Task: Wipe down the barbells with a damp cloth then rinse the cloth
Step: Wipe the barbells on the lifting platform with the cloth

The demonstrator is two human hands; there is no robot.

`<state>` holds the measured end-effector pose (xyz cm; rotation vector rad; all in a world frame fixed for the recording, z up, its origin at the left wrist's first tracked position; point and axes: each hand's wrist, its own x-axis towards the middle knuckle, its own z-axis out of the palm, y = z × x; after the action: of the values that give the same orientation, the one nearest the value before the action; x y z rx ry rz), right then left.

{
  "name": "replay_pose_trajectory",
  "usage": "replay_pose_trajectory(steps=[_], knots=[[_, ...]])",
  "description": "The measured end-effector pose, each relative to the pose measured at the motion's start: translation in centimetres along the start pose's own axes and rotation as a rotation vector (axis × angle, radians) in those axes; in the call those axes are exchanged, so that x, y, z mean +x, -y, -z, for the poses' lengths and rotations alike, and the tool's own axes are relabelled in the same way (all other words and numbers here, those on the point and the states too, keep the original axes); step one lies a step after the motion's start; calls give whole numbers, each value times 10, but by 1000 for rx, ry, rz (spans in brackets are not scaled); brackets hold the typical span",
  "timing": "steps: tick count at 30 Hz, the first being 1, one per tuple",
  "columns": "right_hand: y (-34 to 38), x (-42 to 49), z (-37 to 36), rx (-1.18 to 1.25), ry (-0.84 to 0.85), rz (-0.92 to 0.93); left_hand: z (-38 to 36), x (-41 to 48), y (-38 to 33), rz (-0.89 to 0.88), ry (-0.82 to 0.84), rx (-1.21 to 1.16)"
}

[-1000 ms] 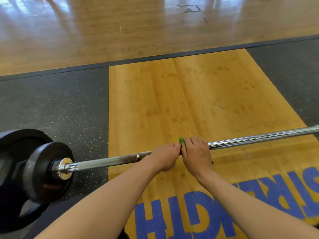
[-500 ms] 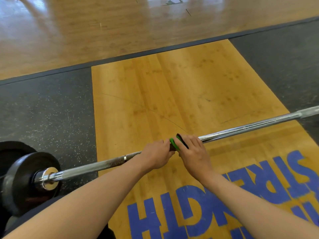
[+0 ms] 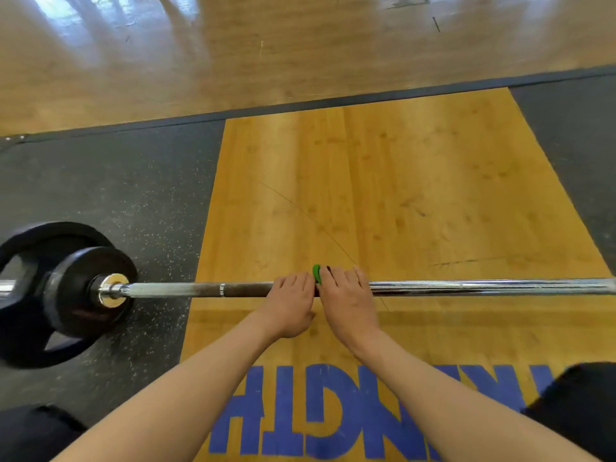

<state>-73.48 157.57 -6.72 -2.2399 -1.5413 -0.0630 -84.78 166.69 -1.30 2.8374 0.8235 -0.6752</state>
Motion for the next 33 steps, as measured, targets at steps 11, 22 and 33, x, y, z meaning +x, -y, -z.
replay_pose_trajectory(steps=[11, 22, 33], knots=[[-6, 15, 0, -38, 3, -96, 9, 4, -13, 97, 66, 47], [-71, -9, 27, -180, -33, -135, 4, 14, -3, -2, -31, 49], [-23, -9, 2, -136, -24, 7, -3, 17, -2, 30, -93, 27]])
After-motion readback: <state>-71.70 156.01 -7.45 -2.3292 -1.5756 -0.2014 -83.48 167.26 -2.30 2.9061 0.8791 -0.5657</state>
